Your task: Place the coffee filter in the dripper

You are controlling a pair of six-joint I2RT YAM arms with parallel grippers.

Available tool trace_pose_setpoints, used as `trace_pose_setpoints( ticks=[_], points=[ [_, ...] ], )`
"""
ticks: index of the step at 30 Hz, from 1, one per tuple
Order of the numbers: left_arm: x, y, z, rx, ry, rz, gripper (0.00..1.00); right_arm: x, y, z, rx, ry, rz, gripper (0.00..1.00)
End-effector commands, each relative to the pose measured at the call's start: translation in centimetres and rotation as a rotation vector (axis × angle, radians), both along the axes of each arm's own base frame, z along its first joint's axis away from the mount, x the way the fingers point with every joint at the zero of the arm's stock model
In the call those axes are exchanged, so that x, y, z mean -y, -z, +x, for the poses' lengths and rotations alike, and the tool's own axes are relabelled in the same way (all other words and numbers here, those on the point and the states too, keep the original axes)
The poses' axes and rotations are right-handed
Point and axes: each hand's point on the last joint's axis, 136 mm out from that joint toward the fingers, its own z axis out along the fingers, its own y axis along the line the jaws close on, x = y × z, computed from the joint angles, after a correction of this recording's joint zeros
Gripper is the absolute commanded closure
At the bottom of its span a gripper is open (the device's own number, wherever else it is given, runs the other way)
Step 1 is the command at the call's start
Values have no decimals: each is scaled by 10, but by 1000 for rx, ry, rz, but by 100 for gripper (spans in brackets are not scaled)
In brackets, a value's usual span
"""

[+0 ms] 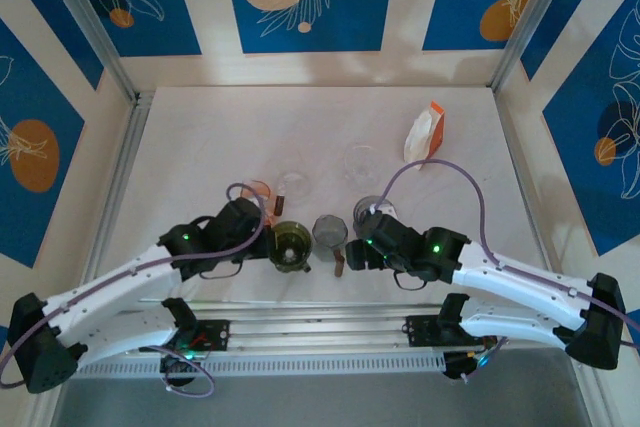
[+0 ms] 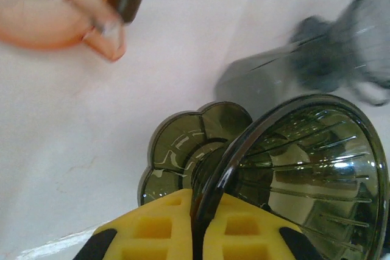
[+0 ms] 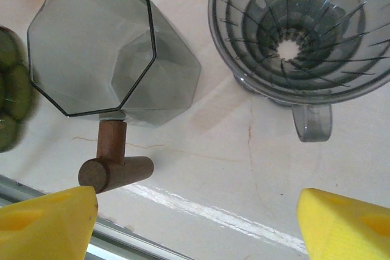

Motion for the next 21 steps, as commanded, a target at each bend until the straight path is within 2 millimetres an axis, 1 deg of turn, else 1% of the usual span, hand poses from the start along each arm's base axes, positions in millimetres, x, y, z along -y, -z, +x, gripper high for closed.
trace_pose_setpoints(
  ticks=[1, 3, 7, 10, 13, 16, 21],
  points=[
    [10, -35, -5, 28, 77, -36, 100, 17, -2, 2, 11, 68, -2, 15],
    [23, -47, -2, 30, 109, -60, 100, 25, -3, 4, 17, 100, -1, 16],
    [55, -60, 10, 10, 166, -91, 100, 38, -7, 4, 24, 141, 7, 16],
    [78, -62, 20, -7, 201, -113, 100, 46, -7, -1, 23, 152, 13, 16],
    [93, -60, 28, -25, 221, -121, 100, 55, -5, -6, 20, 169, 19, 16],
    [103, -55, 34, -44, 229, -109, 100, 60, -6, -9, 23, 177, 33, 17],
    [103, -50, 41, -58, 215, -89, 100, 66, -6, -13, 27, 184, 41, 17]
  ],
)
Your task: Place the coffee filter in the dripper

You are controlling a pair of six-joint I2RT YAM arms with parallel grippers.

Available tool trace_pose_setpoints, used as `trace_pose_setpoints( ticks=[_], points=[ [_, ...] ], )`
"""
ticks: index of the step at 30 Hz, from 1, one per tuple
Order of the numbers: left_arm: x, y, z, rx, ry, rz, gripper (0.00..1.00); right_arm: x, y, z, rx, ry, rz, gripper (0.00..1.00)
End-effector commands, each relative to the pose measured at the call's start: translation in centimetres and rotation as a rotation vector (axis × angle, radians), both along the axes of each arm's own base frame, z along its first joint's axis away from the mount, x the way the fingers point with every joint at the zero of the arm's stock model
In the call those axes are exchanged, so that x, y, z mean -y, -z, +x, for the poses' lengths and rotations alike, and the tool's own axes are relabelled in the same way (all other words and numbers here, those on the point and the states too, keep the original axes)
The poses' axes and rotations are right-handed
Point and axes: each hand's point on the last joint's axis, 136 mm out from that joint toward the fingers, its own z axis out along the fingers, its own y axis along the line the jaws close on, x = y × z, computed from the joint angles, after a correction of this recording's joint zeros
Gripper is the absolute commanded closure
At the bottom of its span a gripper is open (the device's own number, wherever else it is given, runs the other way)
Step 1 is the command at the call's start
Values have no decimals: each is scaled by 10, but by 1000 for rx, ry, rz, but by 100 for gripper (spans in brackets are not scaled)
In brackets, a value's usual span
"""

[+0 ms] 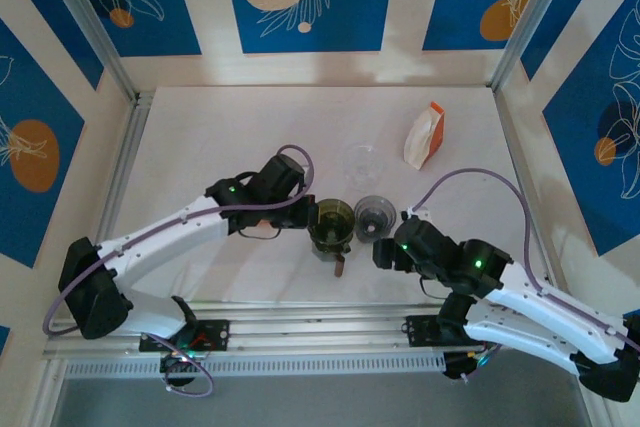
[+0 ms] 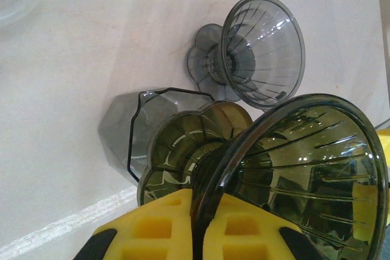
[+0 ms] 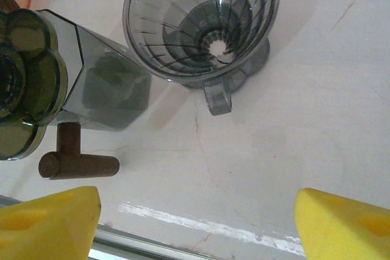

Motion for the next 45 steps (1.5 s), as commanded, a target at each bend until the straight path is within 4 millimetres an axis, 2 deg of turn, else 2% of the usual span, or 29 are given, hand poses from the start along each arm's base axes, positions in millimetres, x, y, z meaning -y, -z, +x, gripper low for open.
trace_pose_setpoints(
  ticks=[1, 18, 39, 40, 42, 45],
  points=[
    [7, -21, 7, 37, 21, -44, 100, 12, 6, -3, -8, 39, -22, 17],
    [-6, 4, 20, 2, -21, 19, 100, 12, 5, -6, -7, 36, 7, 17],
    [-5, 26, 16, -54, -19, 15, 100, 14, 5, -6, -5, 44, 3, 15],
    [-5, 25, 16, -51, -19, 13, 97, 14, 5, -6, -5, 46, 5, 15],
    [-5, 24, 16, -47, -21, 9, 79, 13, 5, -6, -5, 43, 6, 14],
    [-6, 20, 16, -39, -21, 5, 59, 13, 5, -5, -4, 44, 9, 12]
  ],
)
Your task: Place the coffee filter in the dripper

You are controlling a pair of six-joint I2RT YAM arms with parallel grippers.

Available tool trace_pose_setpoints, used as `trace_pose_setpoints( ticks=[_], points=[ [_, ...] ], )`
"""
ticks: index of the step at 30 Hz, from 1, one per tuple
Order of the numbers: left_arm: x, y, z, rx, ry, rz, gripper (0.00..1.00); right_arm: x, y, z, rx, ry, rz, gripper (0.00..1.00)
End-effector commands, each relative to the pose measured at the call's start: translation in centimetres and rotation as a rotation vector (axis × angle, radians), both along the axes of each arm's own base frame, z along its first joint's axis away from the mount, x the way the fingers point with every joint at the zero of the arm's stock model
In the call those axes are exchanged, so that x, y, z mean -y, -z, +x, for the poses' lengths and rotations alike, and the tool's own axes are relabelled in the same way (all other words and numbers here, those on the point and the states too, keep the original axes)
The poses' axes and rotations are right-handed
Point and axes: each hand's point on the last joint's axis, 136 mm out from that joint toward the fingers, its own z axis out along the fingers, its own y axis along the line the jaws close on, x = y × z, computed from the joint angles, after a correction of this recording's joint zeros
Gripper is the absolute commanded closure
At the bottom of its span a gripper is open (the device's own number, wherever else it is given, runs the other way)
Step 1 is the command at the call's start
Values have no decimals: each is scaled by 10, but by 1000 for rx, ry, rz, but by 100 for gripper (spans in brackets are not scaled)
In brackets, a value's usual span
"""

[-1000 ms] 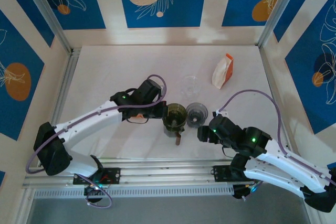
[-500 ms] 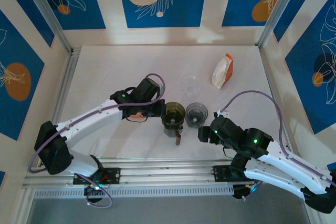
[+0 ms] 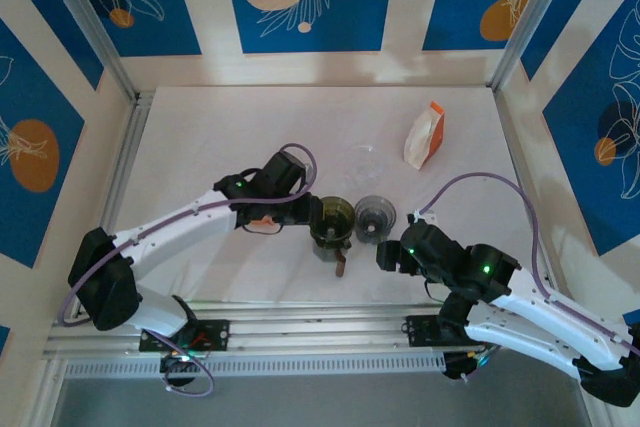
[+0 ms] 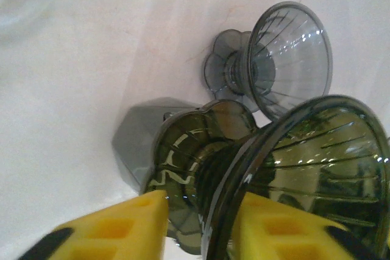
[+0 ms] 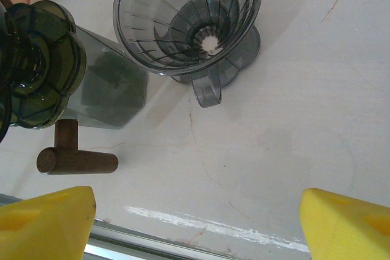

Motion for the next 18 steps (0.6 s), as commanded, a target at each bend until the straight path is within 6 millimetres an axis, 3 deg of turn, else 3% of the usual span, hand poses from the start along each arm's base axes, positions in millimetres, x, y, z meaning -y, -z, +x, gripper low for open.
trace_pose_setpoints(
  ticks=[1, 6, 11, 16, 18],
  points=[
    [-3, -5, -2, 2, 8, -12, 53, 5, 3, -1, -4, 25, -6, 12],
    [-4, -19, -2, 27, 4, -31, 38, 5, 3, -1, -4, 24, -3, 12],
    [-8, -55, 0, 110, -3, -88, 29, 2, 1, 1, 7, 17, 5, 12],
    [-26, -97, 3, 267, -41, -128, 23, 4, 2, 7, 24, 51, -6, 12],
    [-39, -104, 5, 322, -79, -121, 21, 5, 1, 11, 36, 71, -12, 11]
  ],
)
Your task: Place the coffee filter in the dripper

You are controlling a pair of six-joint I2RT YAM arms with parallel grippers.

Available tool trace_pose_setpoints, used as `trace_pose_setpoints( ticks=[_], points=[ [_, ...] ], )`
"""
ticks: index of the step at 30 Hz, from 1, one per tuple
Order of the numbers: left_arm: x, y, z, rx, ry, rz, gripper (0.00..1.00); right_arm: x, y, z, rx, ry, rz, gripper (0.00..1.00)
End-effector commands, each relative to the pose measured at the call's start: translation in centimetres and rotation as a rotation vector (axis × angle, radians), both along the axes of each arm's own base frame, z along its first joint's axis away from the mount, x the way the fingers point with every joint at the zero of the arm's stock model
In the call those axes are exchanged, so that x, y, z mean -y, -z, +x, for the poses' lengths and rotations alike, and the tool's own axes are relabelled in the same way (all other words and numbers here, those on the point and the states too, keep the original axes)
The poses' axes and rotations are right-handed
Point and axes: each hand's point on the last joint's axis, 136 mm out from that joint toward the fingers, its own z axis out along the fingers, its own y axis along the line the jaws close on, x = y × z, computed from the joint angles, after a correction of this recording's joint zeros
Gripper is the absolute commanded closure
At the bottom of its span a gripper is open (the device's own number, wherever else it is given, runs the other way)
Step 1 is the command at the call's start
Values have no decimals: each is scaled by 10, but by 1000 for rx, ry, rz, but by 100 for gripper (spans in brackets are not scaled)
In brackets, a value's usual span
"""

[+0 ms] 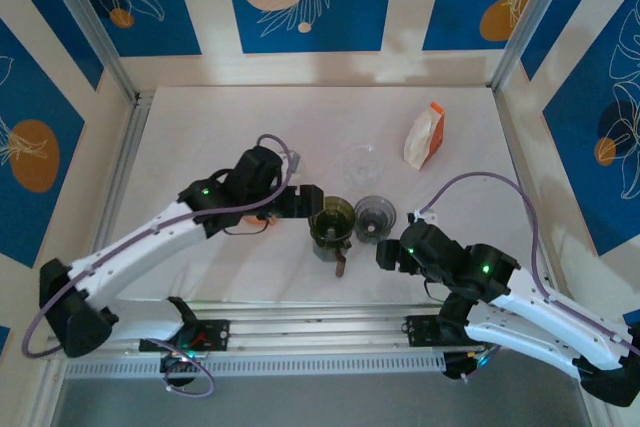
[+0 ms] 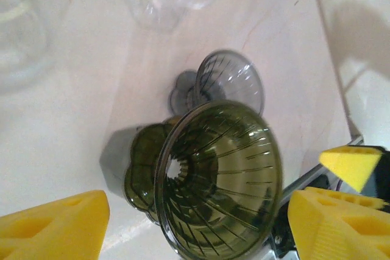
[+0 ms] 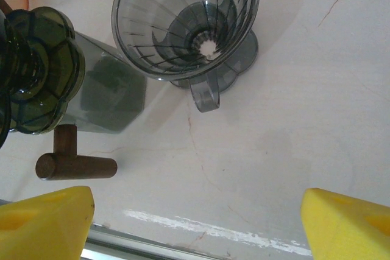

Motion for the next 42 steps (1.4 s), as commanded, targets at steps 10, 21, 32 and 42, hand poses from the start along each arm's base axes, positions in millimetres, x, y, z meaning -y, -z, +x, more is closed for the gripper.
trace_pose_setpoints(
  ticks=[10, 21, 32, 42],
  points=[
    [-75, 30, -21, 147, -229, -122, 0, 6, -34, 54, 108, 113, 20, 8],
    [-83, 82, -40, 90, -211, -152, 16, 56, -72, 167, 117, 299, 105, 34],
    [-75, 100, -47, 56, -152, -145, 23, 100, -46, 261, -29, 468, -10, 55],
    [-73, 103, -50, 53, -128, -140, 22, 134, -26, 301, -79, 575, -176, 54]
  ],
)
